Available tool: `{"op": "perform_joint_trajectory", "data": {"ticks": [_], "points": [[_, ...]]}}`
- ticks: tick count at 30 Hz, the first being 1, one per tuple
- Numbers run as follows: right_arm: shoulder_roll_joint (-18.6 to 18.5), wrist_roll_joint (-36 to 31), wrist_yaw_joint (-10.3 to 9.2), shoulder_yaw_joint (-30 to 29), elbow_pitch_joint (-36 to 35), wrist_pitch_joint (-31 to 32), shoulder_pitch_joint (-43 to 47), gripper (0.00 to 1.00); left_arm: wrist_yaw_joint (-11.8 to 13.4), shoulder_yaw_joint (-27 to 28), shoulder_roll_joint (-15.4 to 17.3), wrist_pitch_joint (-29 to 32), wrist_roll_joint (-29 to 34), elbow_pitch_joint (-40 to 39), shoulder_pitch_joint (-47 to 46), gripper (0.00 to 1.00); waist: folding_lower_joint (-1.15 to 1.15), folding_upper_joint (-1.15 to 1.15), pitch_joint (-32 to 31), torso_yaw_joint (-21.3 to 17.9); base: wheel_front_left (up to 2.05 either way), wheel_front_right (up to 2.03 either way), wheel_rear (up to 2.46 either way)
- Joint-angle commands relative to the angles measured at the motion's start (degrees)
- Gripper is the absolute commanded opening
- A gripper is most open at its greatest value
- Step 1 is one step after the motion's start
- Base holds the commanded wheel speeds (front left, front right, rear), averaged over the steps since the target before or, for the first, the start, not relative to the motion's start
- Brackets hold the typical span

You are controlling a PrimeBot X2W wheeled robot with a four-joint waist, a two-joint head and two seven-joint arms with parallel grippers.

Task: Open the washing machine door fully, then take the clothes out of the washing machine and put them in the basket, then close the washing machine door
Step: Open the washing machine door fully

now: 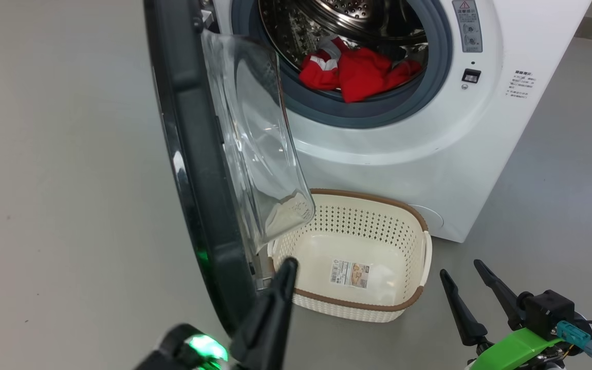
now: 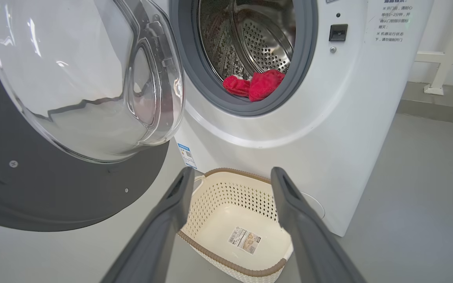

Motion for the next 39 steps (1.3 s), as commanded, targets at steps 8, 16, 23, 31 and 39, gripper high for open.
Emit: {"op": "perform_joint_trajectory", "data": {"ticks": [8, 16, 23, 31, 39], "points": [[-0.35, -0.65, 0.28, 1.38, -1.36, -0.68, -1.55, 1.00, 1.07, -2.34, 0.27, -0.22, -4.41, 10.67, -2.46, 0.00, 0.00, 0.00, 0.70, -0.53, 0.00, 0.00, 0.00], [-0.44, -0.78, 0.28, 1.19, -1.36, -0.68, -1.94, 1.00, 2.72, -0.22, 0.27, -0.22, -7.79, 18.20, -5.11, 0.00, 0.00, 0.00, 1.31, -0.78, 0.00, 0.00, 0.00], [-0.49, -0.71, 0.28, 1.06, -1.42, -0.68, -2.10, 1.00, 3.21, 1.84, 0.27, -0.22, -9.37, 20.83, -5.85, 0.00, 0.00, 0.00, 1.40, -0.63, 0.00, 0.00, 0.00], [-0.44, -0.58, 0.28, 1.07, -1.60, -0.68, -1.97, 1.00, 3.18, 4.74, 0.27, -0.22, -9.90, 22.22, -5.59, 0.00, 0.00, 0.00, 1.32, -0.14, 0.00, 0.00, 0.00], [-0.37, -0.46, 0.28, 1.18, -1.66, -0.68, -1.96, 1.00, 3.56, 8.13, 0.27, -0.22, -9.33, 21.83, -4.56, 0.00, 0.00, 0.00, 1.39, 0.59, 0.00, 0.00, 0.00]]}}
